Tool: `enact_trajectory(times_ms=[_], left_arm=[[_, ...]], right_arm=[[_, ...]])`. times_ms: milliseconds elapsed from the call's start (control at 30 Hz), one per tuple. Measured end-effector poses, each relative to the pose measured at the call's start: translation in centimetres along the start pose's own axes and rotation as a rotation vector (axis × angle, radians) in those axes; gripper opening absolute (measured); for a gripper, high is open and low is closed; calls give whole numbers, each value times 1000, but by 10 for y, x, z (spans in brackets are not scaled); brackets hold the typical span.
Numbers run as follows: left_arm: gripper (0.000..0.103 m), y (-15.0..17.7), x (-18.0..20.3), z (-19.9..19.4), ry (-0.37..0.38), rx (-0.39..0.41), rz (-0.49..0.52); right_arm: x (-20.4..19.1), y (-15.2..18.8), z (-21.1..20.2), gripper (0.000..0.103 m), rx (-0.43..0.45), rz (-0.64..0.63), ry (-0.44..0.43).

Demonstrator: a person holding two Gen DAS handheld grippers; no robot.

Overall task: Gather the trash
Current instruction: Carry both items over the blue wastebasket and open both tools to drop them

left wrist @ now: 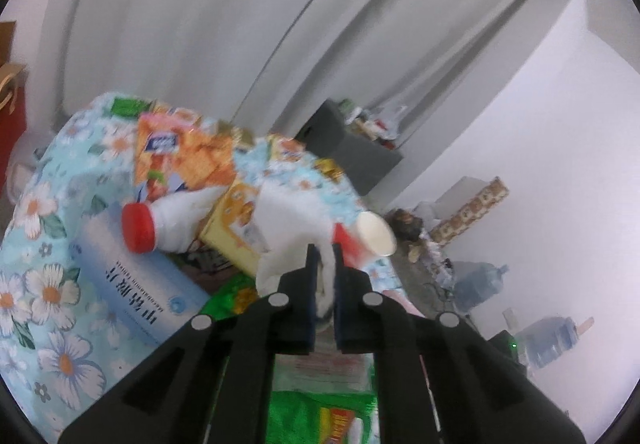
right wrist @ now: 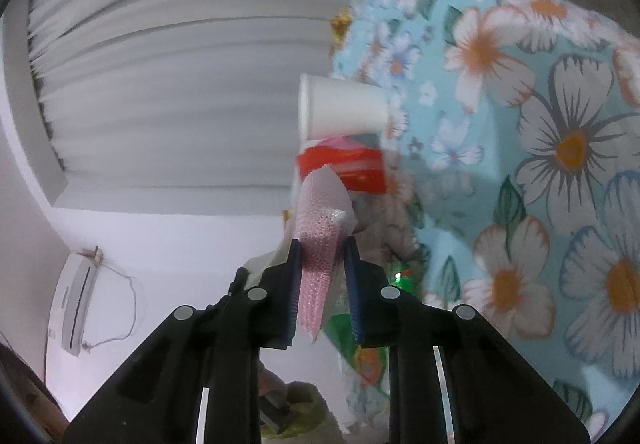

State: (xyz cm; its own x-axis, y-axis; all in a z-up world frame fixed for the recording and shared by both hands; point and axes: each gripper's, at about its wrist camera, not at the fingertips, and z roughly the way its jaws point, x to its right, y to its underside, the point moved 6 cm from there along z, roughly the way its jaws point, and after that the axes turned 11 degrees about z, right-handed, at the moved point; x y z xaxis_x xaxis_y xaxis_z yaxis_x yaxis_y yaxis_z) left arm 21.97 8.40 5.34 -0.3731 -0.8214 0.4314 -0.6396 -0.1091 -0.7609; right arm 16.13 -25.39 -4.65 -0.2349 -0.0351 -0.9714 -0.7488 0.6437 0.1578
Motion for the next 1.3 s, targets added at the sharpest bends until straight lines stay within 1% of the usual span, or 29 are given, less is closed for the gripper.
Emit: enact_trajectory(times_ms=[67,100,167,267,333,400,500,567,633,667,767,800,833,867,900,933,967,1033,1067,1100,1133,1167,1200,1300], left_arm=[[6,-5,8,-10,13,19,21],[6,-8,13,-16,20,30,33],[6,-13,22,-30,28,64,63],[6,-19,33,-51,15,118,108],[6,-22,39,-63,4,140,125],[6,-22,44,-69,12,147,128],[6,-23,60,-77,40,157,146],[6,-26,79,-79,69,172,176],[6,-28,100,-74,106,168,209],[6,-29,110,-71,123,163,223],[6,-32,150,-52,189,129,275],[6,-33,163,-45,209,117,291],[6,-33,184,-33,239,101,318],[6,-33,194,-26,255,92,332],[6,-33,216,-11,287,72,357],[6,-31,230,-1,309,55,370],[6,-30,247,14,338,29,384],[6,-23,281,47,379,-19,421],[6,-21,298,62,393,-41,443],[6,-14,314,79,407,-69,462],[6,-4,337,103,432,-112,488],[6,4,353,120,448,-141,505],[6,17,375,148,466,-188,527],[6,54,410,204,496,-293,564]], right_arm=[[-5,4,-7,19,5,-19,-14],[-6,9,-23,18,4,-24,-22],[-10,13,-31,18,12,-41,-27],[-18,19,-44,18,29,-72,-43],[-23,21,-52,18,40,-87,-58],[-25,23,-59,18,51,-101,-69],[-30,30,-80,18,77,-125,-87],[-33,32,-96,18,109,-146,-93],[-36,33,-108,18,134,-156,-102],[-37,32,-122,18,163,-163,-109],[-37,29,-152,18,226,-174,-119],[-37,26,-168,18,266,-181,-119],[-37,24,-179,18,297,-187,-114],[-35,19,-198,18,349,-195,-102],[-34,16,-209,18,381,-199,-93],[-33,13,-222,18,418,-204,-81],[-29,6,-244,18,492,-217,-45],[-23,-5,-273,18,593,-224,12],[-20,-9,-281,18,626,-224,32],[-13,-17,-300,18,692,-223,80],[-7,-24,-316,18,752,-222,132],[-2,-29,-324,18,784,-222,162],[8,-40,-339,18,845,-212,232],[38,-68,-363,18,943,-168,368]])
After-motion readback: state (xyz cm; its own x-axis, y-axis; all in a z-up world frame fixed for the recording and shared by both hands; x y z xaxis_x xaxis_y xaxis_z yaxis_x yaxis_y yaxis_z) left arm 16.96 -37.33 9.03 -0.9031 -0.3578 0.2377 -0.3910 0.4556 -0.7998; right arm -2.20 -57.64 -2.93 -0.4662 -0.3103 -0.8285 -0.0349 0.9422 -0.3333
